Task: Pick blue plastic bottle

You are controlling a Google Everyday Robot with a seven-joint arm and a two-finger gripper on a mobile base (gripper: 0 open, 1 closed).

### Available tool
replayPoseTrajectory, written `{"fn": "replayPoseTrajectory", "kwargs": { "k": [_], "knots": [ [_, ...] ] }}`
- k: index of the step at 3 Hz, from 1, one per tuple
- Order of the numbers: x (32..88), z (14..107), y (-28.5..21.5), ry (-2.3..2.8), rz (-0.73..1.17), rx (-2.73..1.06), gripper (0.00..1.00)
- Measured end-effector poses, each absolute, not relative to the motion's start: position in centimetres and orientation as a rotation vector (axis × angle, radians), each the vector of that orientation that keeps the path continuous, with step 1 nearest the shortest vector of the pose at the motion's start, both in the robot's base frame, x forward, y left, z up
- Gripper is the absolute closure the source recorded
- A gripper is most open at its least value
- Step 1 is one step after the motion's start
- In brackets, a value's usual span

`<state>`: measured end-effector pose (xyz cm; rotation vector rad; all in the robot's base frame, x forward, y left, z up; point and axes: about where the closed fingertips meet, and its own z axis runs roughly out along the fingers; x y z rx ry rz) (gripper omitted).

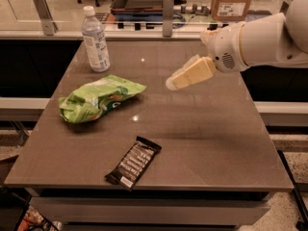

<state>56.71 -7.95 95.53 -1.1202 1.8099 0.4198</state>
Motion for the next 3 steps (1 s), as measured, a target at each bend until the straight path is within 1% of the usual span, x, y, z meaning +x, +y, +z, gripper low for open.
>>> {"fn": "replayPoseTrajectory", "kwargs": {
  "k": [2,3],
  "knots": [
    [61.8,95.2,2.5,1.637,0.570,-1.142,0.00],
    [64.1,95.1,6.5,1.568,0.636,-1.127,0.00]
  ]
}}
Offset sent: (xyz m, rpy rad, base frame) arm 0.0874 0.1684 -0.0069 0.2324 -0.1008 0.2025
